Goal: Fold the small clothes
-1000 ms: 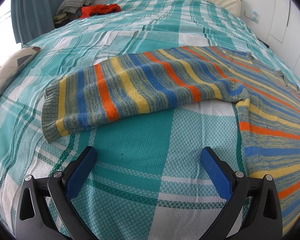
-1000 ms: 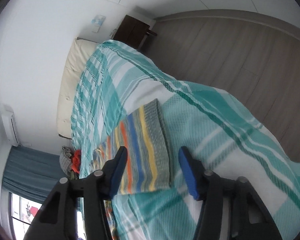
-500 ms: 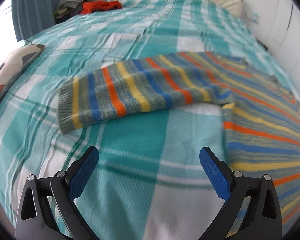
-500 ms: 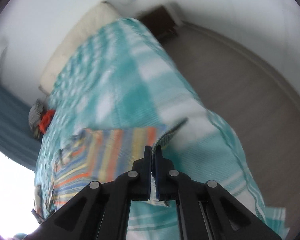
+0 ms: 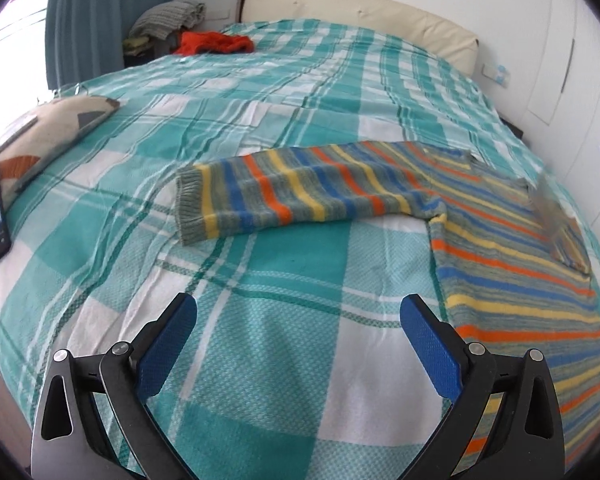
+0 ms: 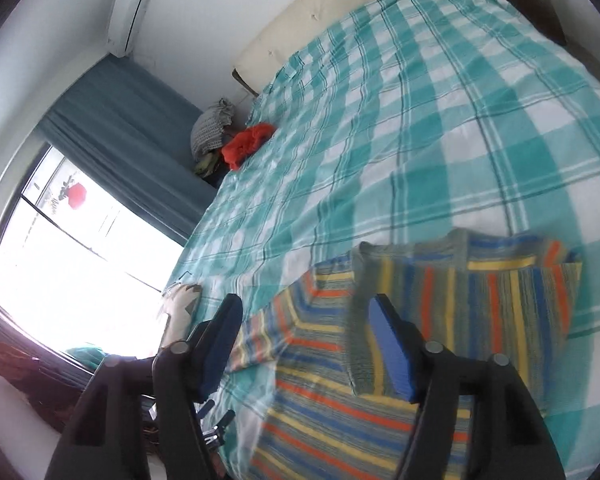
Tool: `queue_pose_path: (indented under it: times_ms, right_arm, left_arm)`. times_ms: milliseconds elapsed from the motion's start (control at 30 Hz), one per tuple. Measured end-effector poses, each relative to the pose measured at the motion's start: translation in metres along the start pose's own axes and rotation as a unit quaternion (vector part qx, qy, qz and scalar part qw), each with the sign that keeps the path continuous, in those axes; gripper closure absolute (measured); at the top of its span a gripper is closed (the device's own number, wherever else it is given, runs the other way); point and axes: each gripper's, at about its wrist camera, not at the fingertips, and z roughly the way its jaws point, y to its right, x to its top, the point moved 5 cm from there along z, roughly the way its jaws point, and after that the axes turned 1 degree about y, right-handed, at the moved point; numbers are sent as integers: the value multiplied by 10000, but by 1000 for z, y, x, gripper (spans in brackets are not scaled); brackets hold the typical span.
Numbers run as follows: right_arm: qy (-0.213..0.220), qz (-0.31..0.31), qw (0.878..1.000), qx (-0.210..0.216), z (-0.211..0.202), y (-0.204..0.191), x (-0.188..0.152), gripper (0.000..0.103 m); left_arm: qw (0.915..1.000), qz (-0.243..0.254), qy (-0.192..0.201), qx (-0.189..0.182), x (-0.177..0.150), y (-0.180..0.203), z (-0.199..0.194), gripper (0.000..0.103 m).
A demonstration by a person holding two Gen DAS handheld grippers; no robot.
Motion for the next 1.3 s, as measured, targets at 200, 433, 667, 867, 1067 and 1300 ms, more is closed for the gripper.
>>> queue_pose_path:
  times_ms: [200,433,667,867,1067,1300]
  right_arm:
    - [-86,209,9985,-504,-13,47,-20,36]
    - [-785,1255,9717,-1840,-3,199,-91,47]
    - [155,980,9697,-2234,-93,229,-133,45]
    - [125,281,9714,-2353,-130,208,-216,41]
    - [475,9,9635,-2636,-127,193,-240,32]
    - [559,-290,9517,-3006,-117,184,-244,24]
  left_arm:
    - [9988,-446,-120,-164,-3,-7,8,1]
    - [9983,-179,-524,165,-22,-1,31,1]
    - [9982,-170,-570,99,-19,0,26,1]
    - [9886,-1401,-120,-529,31,-49,17,1]
    - [9694,-2318,-685,-429,68,-108,75,26]
    - [9918,-899,-898,-154,99,-60,86,100]
